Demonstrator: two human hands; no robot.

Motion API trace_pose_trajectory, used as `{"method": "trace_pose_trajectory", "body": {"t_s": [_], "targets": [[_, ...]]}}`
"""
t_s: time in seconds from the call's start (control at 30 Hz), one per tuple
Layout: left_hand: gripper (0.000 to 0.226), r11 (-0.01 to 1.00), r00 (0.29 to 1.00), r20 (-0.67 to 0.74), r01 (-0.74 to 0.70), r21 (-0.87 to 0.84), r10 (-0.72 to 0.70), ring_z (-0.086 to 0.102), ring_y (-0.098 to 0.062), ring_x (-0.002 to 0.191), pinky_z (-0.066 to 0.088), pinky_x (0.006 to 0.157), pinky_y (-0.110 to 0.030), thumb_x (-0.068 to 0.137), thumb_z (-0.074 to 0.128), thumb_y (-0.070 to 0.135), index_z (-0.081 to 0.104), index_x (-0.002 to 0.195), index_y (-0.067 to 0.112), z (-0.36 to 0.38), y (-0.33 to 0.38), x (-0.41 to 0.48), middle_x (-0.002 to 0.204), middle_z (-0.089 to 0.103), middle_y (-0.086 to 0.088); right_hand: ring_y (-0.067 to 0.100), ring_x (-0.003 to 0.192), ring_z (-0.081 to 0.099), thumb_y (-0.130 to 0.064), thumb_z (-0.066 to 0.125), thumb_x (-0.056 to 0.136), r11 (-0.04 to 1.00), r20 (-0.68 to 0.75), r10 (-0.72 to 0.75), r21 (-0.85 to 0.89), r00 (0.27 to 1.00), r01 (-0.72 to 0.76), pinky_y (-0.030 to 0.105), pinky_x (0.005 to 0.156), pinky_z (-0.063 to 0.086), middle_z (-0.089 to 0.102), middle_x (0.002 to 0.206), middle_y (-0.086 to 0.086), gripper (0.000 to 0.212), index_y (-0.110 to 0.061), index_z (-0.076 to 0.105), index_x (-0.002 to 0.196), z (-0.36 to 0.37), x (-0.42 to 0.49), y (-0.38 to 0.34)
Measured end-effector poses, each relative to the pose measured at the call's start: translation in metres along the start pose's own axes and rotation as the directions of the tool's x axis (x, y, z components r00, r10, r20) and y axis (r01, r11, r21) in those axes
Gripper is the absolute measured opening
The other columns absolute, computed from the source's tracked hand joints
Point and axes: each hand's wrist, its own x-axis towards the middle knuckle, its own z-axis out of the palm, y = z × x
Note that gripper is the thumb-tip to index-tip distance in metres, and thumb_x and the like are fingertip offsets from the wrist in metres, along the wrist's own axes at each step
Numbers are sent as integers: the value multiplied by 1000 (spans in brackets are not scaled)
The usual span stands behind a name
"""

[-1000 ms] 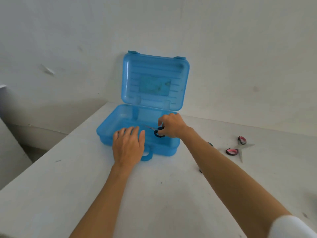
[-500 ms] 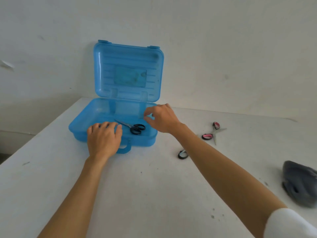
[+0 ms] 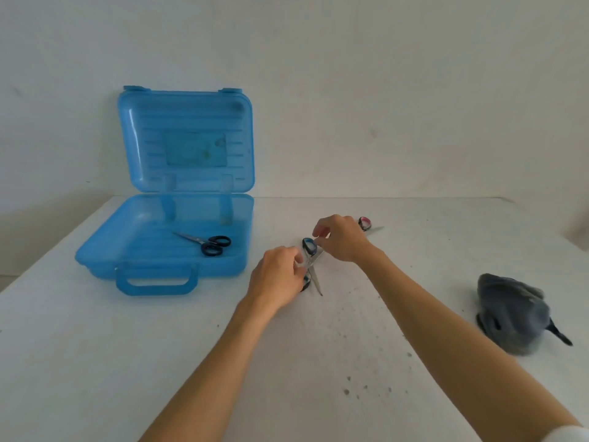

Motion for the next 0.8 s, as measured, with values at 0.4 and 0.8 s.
{"method": "trace_pose_trajectory", "body": {"t_s": [0.4, 0.8], "targets": [[35, 987, 979, 128, 157, 15, -158, 64, -20, 107, 56, 98, -34, 96, 65, 5, 61, 129, 15, 1, 1, 13, 120, 67, -6, 26, 97, 67, -16, 68, 81, 996, 83, 84, 23, 993, -86, 37, 83, 57, 73, 106, 4, 26, -15, 74, 107, 14, 28, -2], [16, 880, 991, 70, 135, -456, -116, 67, -15, 71, 57, 71, -28, 94, 69, 10, 74, 100, 23, -3, -1, 18, 98, 73, -1, 25, 74, 75, 6, 67, 85, 643, 177, 208, 717, 962, -271, 24, 59, 45, 77, 89, 22, 18, 0, 77, 98, -68, -42, 50]]}}
